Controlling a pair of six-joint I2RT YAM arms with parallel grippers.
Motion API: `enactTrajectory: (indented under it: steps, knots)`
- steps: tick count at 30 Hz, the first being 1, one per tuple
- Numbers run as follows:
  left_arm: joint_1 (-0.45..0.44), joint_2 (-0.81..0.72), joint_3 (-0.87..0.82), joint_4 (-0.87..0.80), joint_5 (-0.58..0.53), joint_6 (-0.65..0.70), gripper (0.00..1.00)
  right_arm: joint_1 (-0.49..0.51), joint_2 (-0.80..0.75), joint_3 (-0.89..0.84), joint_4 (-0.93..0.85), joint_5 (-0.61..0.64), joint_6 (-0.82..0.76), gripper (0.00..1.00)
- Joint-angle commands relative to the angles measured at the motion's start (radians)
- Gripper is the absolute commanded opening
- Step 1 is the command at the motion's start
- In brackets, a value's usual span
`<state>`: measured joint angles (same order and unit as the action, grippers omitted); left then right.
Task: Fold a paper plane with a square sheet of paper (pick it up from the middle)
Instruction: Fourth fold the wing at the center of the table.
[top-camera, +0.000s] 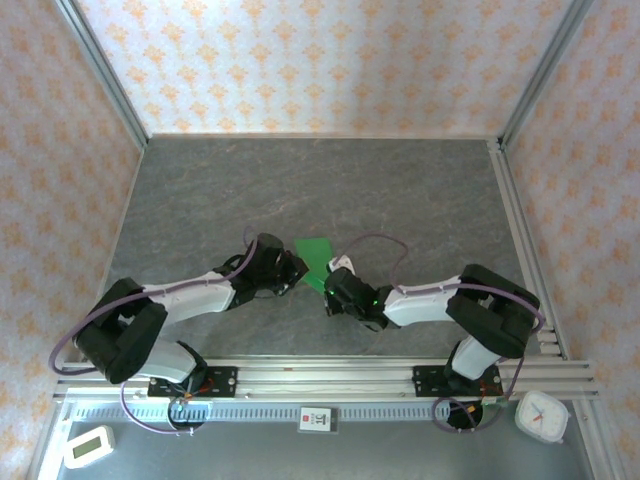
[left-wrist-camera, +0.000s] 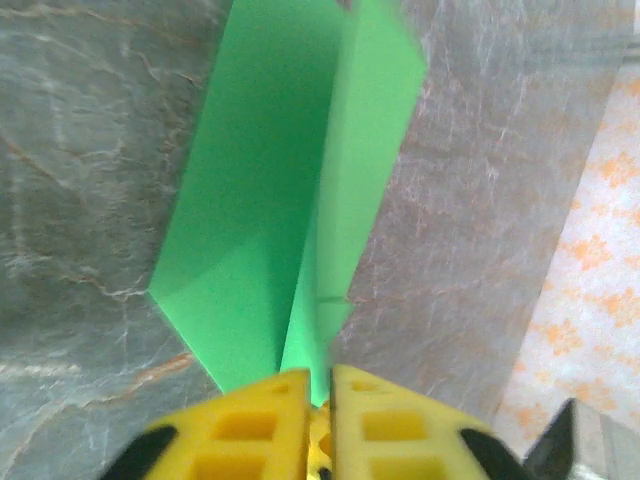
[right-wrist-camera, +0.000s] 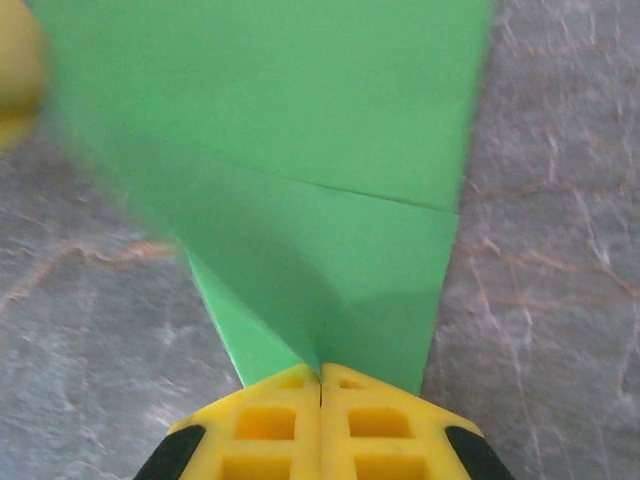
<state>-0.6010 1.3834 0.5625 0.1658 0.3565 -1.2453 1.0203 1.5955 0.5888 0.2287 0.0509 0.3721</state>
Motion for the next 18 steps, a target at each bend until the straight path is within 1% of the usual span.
enactTrajectory:
  steps: [1,3,7,10,13,18]
  knots:
    - [0.004,-0.068,0.048,-0.118,-0.119,0.1,0.24,-0.009,-0.011,-0.053,0.005,0.009,0.051,0.0]
    - [0.004,-0.089,0.051,-0.156,-0.166,0.144,0.24,-0.021,-0.023,-0.078,0.04,-0.021,0.073,0.0]
    - [0.004,-0.106,0.032,-0.175,-0.207,0.194,0.13,-0.055,-0.038,-0.135,0.127,-0.098,0.124,0.0]
    - [0.003,-0.085,0.026,-0.162,-0.208,0.238,0.07,-0.081,-0.052,-0.183,0.191,-0.148,0.161,0.0]
    - [-0.002,-0.028,0.036,-0.125,-0.168,0.297,0.05,-0.108,-0.066,-0.228,0.251,-0.186,0.206,0.0]
    - [-0.022,0.071,0.08,-0.086,-0.14,0.377,0.02,-0.131,-0.065,-0.293,0.356,-0.24,0.278,0.0]
